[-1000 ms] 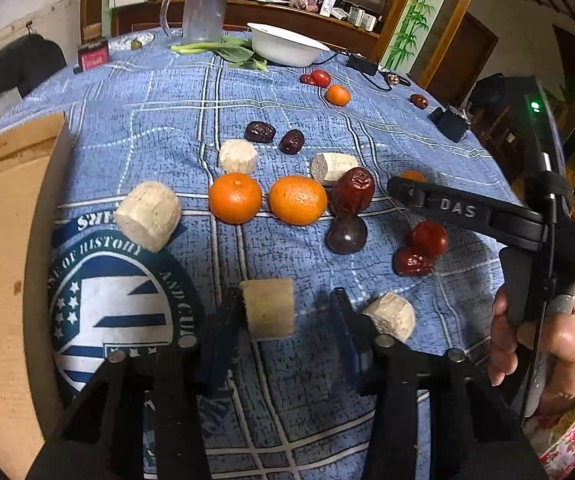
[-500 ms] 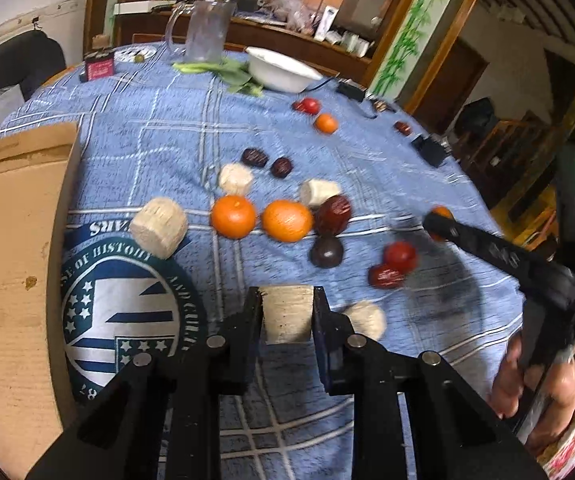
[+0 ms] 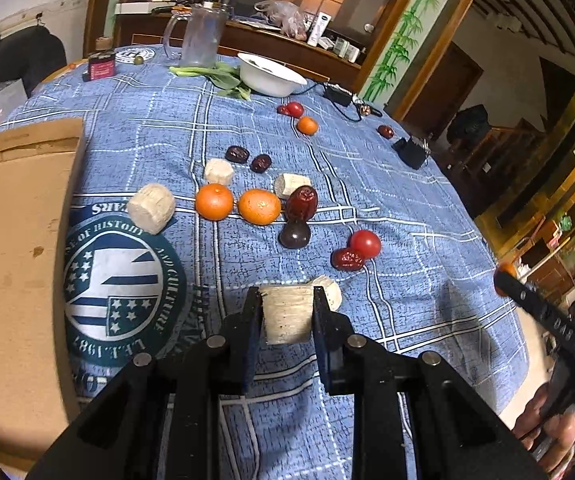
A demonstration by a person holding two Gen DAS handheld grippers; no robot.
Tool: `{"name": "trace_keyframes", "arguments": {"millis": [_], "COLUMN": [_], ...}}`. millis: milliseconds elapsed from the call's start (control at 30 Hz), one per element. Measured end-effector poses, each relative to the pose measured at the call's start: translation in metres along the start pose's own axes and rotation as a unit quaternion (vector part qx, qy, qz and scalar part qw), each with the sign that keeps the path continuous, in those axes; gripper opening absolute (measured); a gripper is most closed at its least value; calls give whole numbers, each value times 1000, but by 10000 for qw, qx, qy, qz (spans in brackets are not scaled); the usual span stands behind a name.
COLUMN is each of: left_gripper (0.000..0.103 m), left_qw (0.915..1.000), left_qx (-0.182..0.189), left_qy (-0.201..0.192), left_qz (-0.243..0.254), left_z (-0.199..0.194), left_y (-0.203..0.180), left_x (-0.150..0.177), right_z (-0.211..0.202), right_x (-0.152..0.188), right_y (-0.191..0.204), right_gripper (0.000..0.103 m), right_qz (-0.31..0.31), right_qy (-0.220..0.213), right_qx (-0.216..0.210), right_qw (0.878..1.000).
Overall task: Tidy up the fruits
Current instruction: 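Carry the orange and the beige cube with both tools over the cardboard tray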
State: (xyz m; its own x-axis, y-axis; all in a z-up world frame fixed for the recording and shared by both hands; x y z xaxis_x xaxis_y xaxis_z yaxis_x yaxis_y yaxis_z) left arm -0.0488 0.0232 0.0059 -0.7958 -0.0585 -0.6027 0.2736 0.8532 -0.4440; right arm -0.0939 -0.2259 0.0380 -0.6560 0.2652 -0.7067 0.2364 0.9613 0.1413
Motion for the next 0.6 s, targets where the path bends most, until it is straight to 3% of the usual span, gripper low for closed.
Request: {"name": "trace_keyframes", "arguments": {"millis": [233,367,500,600], "left_gripper": [23,23,23,23], "left_qw": [9993,9980,9908,9844], "left_qx": [-112,-183,-809,-1238], "left_qy": [-356,-597,-1074,-1213], "left_qz": [14,-118,-146,-313], "left_z": [-33,-60,-105,-129], "left_y": [7,28,69,106], "left_x": [-4,-5,-4,1], "right_z": [-12,-16,-20,-23], "right_x": [10,14,19,30], "right_y": [19,59,123,182], "right_gripper": [36,36,36,36], "right_qz": [-208,-589,-1111,-1599], "right_qy": [-43,-37,83,184], "right_qx": [-159,-371,-823,-1270], "right_qw": [9996,9976,9904,9788]}}
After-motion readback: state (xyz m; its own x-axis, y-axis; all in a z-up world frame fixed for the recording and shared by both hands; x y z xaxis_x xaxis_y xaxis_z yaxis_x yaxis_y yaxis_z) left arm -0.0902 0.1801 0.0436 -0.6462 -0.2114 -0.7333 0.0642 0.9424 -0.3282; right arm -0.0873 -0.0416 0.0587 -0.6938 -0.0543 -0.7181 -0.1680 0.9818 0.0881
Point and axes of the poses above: each gripper's, at about its wrist camera, not at the fingertips, and z roughly the way its jaws point, y to its left, x to its underside, the point moved 7 cm from there along z, roughly the way its jaws point, and after that the axes turned 8 degrees about x, right-handed, at the moved point
